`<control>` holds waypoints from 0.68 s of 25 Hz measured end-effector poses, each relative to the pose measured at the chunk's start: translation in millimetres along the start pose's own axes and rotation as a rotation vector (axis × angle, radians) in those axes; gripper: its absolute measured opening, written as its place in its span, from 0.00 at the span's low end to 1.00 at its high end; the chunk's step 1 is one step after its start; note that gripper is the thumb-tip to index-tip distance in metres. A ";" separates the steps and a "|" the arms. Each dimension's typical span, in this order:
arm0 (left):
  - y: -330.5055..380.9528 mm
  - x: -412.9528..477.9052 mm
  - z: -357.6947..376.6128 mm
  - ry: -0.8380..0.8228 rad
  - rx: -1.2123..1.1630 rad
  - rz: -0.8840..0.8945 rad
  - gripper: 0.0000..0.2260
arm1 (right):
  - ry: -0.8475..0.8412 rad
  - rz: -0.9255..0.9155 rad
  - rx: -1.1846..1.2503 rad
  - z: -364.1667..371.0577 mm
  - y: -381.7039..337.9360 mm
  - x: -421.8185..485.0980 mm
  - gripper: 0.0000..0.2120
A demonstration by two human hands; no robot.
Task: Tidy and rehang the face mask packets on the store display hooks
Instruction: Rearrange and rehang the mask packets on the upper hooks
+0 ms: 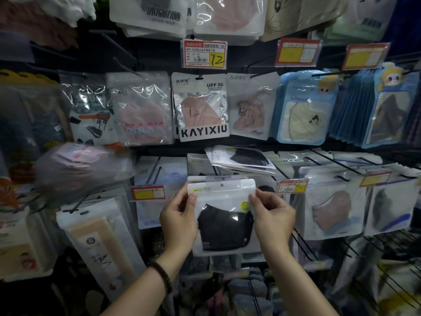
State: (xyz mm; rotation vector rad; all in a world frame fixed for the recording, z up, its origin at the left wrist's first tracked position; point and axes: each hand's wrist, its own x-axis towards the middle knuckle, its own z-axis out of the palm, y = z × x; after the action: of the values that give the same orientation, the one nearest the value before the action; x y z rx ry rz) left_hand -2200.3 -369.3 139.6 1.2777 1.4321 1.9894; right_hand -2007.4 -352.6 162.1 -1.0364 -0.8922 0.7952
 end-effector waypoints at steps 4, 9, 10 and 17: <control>-0.1 7.5 1.9 0.003 0.042 -0.022 0.18 | 0.026 0.030 -0.061 4.4 2.3 3.2 0.05; 4.1 14.9 8.9 0.087 0.095 -0.078 0.15 | -0.002 -0.001 -0.228 12.3 0.7 6.9 0.06; 3.8 15.6 10.0 0.107 0.092 -0.087 0.13 | -0.028 -0.019 -0.272 13.0 1.3 7.7 0.09; 12.8 18.2 9.8 0.166 0.189 -0.124 0.06 | -0.253 -0.078 -0.560 15.5 -2.8 -1.0 0.27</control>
State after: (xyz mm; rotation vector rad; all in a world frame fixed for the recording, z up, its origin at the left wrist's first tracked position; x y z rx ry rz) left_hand -2199.0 -355.9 159.9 1.0872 1.7700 1.9540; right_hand -2021.3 -348.6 168.3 -1.3941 -1.4136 0.6295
